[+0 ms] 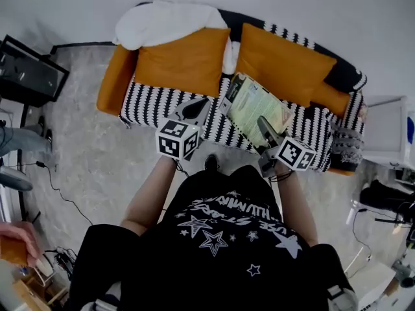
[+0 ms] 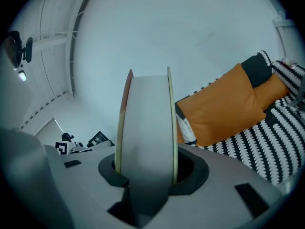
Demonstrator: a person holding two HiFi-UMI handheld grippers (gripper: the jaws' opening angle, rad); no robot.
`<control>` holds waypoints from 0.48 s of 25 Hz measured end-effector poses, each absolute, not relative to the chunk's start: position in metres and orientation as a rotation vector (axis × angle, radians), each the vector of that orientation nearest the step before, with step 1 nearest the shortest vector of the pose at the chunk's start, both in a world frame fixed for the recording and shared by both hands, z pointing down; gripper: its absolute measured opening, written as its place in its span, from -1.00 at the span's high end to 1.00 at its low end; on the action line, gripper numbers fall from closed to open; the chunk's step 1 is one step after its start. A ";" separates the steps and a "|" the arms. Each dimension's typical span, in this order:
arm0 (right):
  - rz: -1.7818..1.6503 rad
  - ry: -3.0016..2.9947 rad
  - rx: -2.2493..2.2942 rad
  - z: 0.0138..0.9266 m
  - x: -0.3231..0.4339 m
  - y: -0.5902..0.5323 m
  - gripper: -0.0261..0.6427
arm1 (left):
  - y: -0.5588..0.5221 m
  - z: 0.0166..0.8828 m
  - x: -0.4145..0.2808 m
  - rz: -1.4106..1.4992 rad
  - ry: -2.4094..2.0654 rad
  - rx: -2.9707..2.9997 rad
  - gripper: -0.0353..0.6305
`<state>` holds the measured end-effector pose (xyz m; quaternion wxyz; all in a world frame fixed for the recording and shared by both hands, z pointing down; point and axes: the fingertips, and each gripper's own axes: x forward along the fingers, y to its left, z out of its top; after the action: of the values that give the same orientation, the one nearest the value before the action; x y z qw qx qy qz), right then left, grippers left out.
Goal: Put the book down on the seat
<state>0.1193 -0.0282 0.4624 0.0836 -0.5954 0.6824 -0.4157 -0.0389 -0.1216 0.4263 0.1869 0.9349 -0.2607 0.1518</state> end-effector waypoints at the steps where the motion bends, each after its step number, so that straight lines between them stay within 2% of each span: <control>1: -1.250 2.030 -1.781 0.465 0.120 -0.027 0.42 | -0.123 0.428 -0.037 0.431 -0.729 2.629 0.87; 12: -1.289 2.044 -1.767 0.479 0.153 -0.054 0.42 | -0.138 0.439 -0.012 0.438 -0.771 2.585 0.87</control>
<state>0.1528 -0.0544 0.4787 0.0737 -0.5887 0.6809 -0.4294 -0.0121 -0.1382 0.4389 0.2028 0.9262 -0.2763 0.1571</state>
